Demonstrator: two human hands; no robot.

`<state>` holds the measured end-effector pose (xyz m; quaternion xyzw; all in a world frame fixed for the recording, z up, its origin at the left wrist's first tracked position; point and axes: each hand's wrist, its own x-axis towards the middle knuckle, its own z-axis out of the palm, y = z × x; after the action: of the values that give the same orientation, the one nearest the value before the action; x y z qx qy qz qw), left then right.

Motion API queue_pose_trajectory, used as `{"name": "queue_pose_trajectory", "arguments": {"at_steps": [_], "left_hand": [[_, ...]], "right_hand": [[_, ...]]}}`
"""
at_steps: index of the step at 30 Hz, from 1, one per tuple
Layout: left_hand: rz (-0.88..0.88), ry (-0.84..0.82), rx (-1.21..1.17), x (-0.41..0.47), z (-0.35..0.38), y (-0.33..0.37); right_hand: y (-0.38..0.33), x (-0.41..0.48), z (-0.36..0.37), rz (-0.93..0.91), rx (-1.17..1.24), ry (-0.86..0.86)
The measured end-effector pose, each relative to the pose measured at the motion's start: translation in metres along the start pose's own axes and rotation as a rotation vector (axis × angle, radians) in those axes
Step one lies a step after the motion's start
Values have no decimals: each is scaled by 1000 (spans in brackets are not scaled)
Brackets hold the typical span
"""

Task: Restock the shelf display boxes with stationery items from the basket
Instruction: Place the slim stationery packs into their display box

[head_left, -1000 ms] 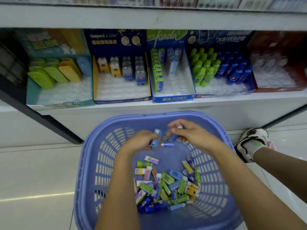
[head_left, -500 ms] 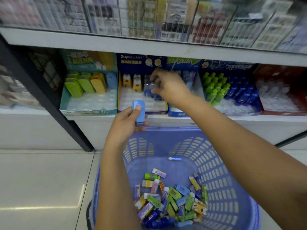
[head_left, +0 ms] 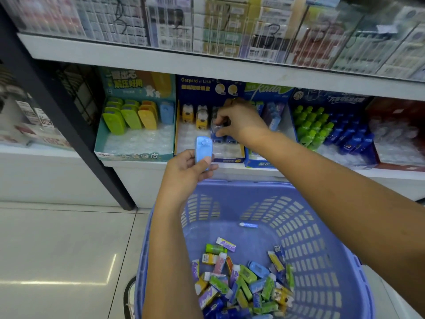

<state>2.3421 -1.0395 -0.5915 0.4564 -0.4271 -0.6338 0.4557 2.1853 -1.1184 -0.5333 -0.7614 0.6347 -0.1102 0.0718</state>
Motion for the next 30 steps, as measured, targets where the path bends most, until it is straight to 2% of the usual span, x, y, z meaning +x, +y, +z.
{"name": "queue_pose_trajectory", "arguments": {"at_steps": [2, 4, 8, 10, 12, 15, 17, 20, 23, 30], "left_hand": [[74, 71, 8, 0, -2, 4], [157, 142, 17, 2, -7, 8], [246, 242, -13, 4, -25, 14], [278, 252, 27, 5, -33, 19], [311, 299, 111, 4, -40, 23], [348, 372, 526, 6, -51, 27], [320, 317, 813, 8, -53, 27], [249, 218, 1071, 11, -49, 21], [250, 218, 1167, 14, -49, 14], [254, 204, 1156, 14, -51, 14]], "right_hand": [[-7, 3, -7, -17, -148, -27], [-19, 2, -11, -30, -112, -23], [-57, -20, -12, -75, 629, -61], [-68, -19, -12, -127, 729, -93], [-74, -6, -11, -118, 731, -53], [-79, 18, -4, -52, 596, 102], [-80, 34, 2, -67, 485, 141], [-82, 51, 15, -109, 346, 103], [-81, 59, 27, -171, 275, 50], [-82, 64, 38, -219, 224, 68]]}}
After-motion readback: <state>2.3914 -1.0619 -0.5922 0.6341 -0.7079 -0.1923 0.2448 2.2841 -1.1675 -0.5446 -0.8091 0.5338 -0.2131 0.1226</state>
